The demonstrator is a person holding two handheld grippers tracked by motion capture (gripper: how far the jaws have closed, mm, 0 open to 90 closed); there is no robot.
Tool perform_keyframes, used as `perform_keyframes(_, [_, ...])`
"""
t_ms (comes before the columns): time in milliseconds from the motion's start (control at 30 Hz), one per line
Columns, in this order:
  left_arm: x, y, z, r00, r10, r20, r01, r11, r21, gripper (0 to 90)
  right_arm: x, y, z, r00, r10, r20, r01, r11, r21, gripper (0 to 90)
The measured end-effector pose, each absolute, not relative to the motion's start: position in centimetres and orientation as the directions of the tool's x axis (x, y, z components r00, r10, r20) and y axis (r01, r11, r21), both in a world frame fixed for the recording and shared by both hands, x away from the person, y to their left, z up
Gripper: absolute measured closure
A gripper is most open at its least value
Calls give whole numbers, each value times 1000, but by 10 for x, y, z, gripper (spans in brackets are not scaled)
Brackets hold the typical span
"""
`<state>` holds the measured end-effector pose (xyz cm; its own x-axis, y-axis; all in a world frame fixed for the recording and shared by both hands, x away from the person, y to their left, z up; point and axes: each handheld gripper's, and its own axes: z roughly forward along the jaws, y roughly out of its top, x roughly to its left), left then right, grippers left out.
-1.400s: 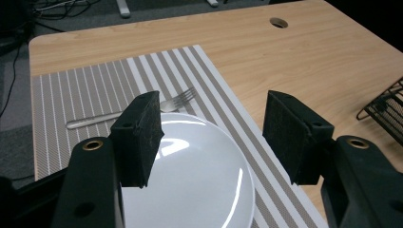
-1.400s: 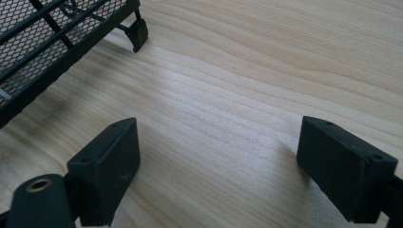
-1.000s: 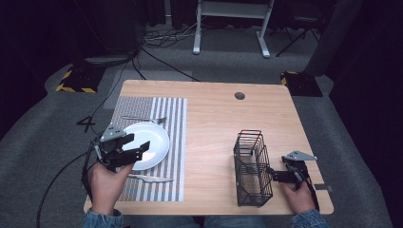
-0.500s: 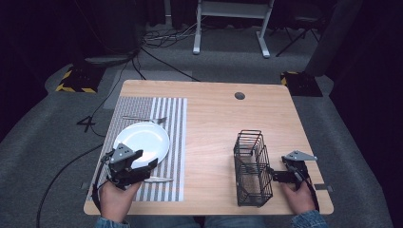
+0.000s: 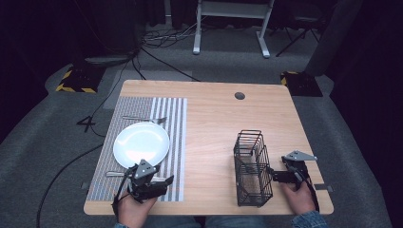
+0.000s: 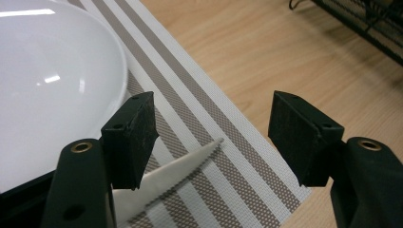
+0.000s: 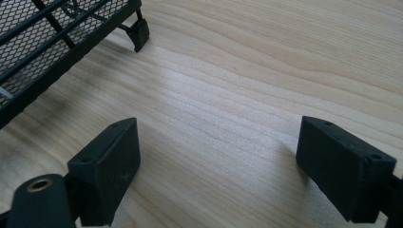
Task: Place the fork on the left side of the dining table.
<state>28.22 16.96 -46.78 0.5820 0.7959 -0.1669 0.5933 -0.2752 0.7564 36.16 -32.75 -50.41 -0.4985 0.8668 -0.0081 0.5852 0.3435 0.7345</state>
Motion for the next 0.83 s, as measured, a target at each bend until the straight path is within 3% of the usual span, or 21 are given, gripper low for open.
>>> perform_keyframes(467, [285,114,-496,710,694,-117,565,-463,683,337,362,-327,-504,-498,867,-9,585,344,735,148])
perform_keyframes(733, [280,96,-503,740,673,-11,483,-519,705,313,361,-328,-504,-500,866,-11,583,346,735,149])
perform_keyframes(833, [281,94,-503,743,669,-12,482,-522,704,306,361,-327,-504,-500,866,-10,584,345,735,149])
